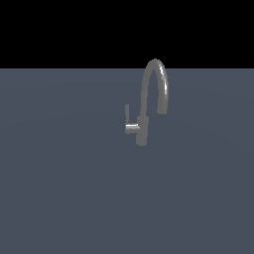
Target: Turn on the faucet by rotating a designated handle.
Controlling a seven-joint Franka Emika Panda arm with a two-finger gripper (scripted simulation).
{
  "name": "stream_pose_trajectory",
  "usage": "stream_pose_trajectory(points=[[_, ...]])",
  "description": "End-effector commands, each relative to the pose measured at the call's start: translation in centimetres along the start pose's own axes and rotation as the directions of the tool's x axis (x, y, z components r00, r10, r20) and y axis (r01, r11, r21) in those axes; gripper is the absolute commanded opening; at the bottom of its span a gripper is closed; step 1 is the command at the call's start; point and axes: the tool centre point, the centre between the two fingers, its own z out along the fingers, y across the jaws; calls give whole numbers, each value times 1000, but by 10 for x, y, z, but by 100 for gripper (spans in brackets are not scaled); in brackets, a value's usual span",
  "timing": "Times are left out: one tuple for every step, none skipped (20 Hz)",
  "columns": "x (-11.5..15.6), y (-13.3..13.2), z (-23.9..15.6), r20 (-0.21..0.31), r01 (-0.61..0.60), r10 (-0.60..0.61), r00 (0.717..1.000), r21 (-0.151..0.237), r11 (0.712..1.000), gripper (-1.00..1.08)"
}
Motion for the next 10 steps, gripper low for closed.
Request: stream_pose_trajectory(points=[[3,-8,-9,-48,-48,47,998,-11,999,-100],[4,-12,-13,-70,-69,68,995,-15,997,-100],[6,-17,-17,-92,-92,89,992,-20,996,-100],[8,-21,-21,-115,-114,111,987,-24,993,-100],[9,-26,-24,-138,-137,132,982,-28,990,-100],[11,-31,-27,-160,-159,153,975,-31,987,-100],[13,-36,-30,-182,-182,172,968,-34,983,-100],[15,-41,-32,-203,-203,192,960,-37,978,-100],[17,-46,-34,-225,-225,211,951,-39,974,-100],[19,-51,-36,-245,-246,229,942,-41,968,-100]])
